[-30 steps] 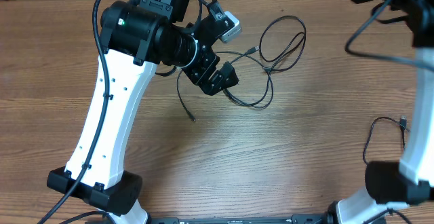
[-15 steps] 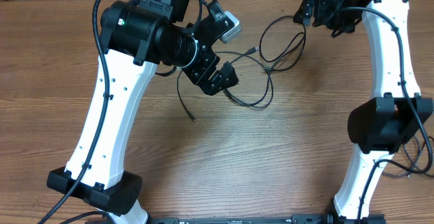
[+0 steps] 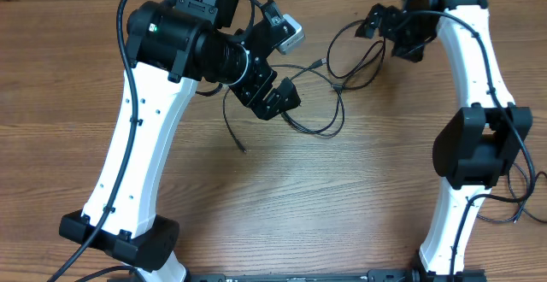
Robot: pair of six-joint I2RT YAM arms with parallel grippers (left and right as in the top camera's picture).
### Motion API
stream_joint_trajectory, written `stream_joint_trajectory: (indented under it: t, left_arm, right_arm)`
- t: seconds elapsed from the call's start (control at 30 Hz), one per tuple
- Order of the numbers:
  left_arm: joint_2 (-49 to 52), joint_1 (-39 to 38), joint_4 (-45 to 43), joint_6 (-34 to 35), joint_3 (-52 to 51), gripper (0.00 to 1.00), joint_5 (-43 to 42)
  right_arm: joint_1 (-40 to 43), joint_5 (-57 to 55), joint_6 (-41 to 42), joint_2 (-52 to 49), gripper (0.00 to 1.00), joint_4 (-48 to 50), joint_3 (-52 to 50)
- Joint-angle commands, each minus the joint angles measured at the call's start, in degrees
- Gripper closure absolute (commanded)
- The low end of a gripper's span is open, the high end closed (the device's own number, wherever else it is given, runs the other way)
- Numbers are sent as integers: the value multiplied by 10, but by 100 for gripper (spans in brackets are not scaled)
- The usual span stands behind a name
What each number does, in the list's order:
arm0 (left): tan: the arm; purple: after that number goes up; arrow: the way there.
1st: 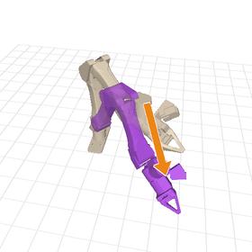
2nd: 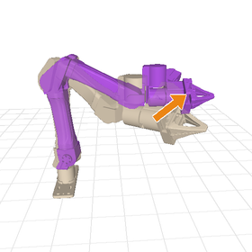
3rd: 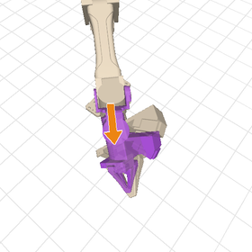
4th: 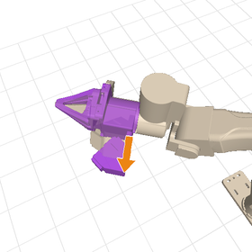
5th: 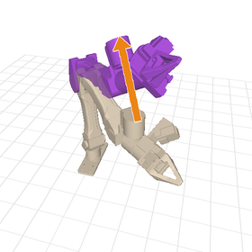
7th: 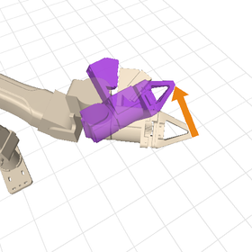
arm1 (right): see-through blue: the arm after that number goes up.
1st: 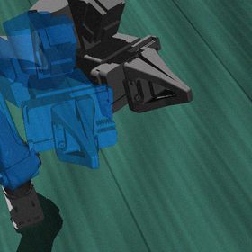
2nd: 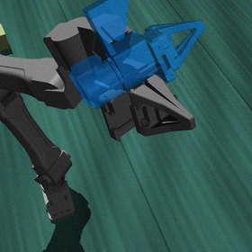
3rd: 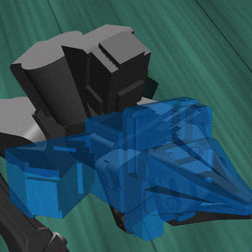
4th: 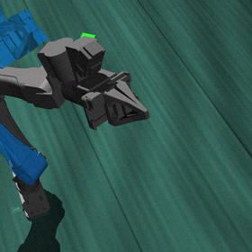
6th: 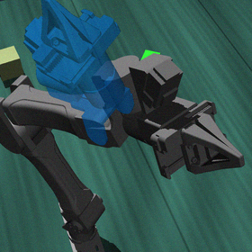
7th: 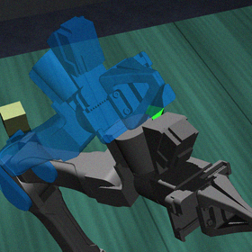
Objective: Untangle cables
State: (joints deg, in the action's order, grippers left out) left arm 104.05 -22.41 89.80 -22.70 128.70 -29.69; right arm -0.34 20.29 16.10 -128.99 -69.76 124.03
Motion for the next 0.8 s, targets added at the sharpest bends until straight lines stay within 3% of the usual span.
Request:
stream_joint_trajectory:
  t: [0.0,0.17,0.27,0.77]
  left_arm:
    - [-2,-1,-1,0,0,0,3]
    - [-2,-1,-1,0,0,0,3]
    - [-2,-1,-1,0,0,0,3]
    - [-2,-1,-1,0,0,0,3]
  right_arm:
    - [-52,-60,52,-3,0,31,-41]
    - [-96,-158,146,-3,1,65,-93]
    - [-99,-174,196,-3,8,85,-128]
    - [-98,-188,203,-16,36,179,-177]
